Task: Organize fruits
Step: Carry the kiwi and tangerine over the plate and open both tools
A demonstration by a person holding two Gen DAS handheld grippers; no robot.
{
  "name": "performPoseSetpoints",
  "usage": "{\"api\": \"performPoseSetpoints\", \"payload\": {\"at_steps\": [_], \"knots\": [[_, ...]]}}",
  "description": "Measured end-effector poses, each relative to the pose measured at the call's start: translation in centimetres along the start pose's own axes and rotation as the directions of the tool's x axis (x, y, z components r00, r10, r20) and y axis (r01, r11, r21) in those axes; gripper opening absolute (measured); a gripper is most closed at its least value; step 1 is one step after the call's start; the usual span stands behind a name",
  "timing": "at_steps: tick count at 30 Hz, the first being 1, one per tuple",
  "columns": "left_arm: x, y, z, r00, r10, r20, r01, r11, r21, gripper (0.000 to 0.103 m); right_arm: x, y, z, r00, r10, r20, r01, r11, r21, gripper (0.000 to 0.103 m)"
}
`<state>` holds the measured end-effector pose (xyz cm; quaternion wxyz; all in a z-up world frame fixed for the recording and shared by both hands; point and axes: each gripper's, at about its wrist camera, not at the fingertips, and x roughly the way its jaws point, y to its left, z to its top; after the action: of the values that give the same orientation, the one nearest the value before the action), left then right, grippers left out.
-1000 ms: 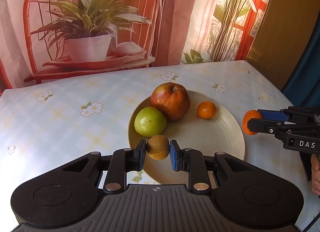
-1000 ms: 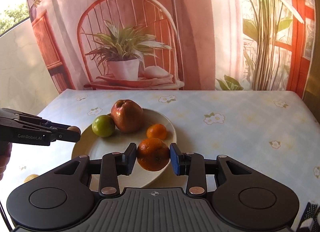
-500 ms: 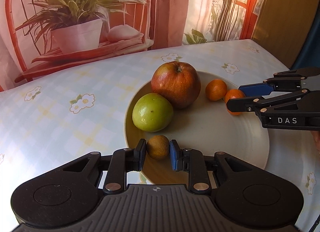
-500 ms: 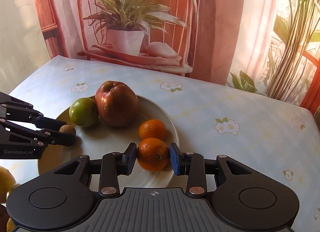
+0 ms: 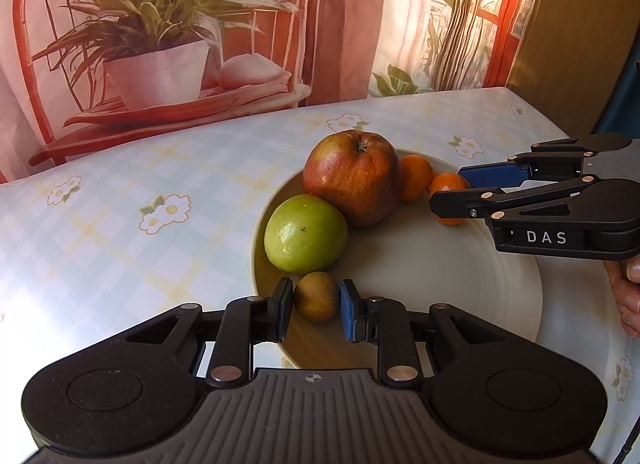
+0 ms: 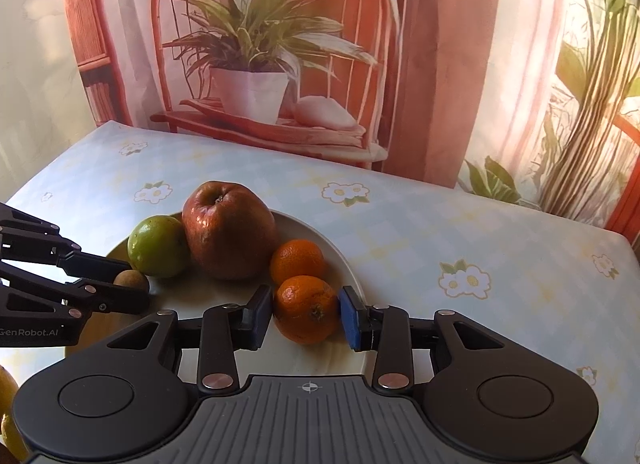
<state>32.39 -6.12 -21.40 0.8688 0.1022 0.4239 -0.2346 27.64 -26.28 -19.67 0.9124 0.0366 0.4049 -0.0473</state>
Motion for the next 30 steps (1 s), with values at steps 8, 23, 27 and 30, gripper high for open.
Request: {"api": "performPoseSetpoints", "payload": {"at_steps": [8,23,27,30], "knots": [[-0.6,0.3,0.1,1.000,0.018,0.008,-0.018,1.000,-0.005,0.027,-0.7,0.2,-0.1,1.000,-0.029,0.007,0.029,0.999,-0.017,0.037],[-3.8,0.5,0.0,0.997,0.062,0.050,-0.060,0.998,-0.030,0.028,-4.9,-0.1,-1.0,0.999,-0.031,0.043,0.030,0.999,0.025,0.037],[-5.4,0.8,-0.1,0.995,0.072,0.066,-0.069,0.997,-0.046,0.028,-6.3,0.1,-1.5,0.998,-0.025,0.058,0.022,0.999,0.050,0.037],[-6.7,1.0,-0.5,0.994,0.080,0.075,-0.076,0.995,-0.058,0.028,-7.4,0.3,-2.0,0.997,-0.022,0.071,0.017,0.997,0.070,0.037]]}}
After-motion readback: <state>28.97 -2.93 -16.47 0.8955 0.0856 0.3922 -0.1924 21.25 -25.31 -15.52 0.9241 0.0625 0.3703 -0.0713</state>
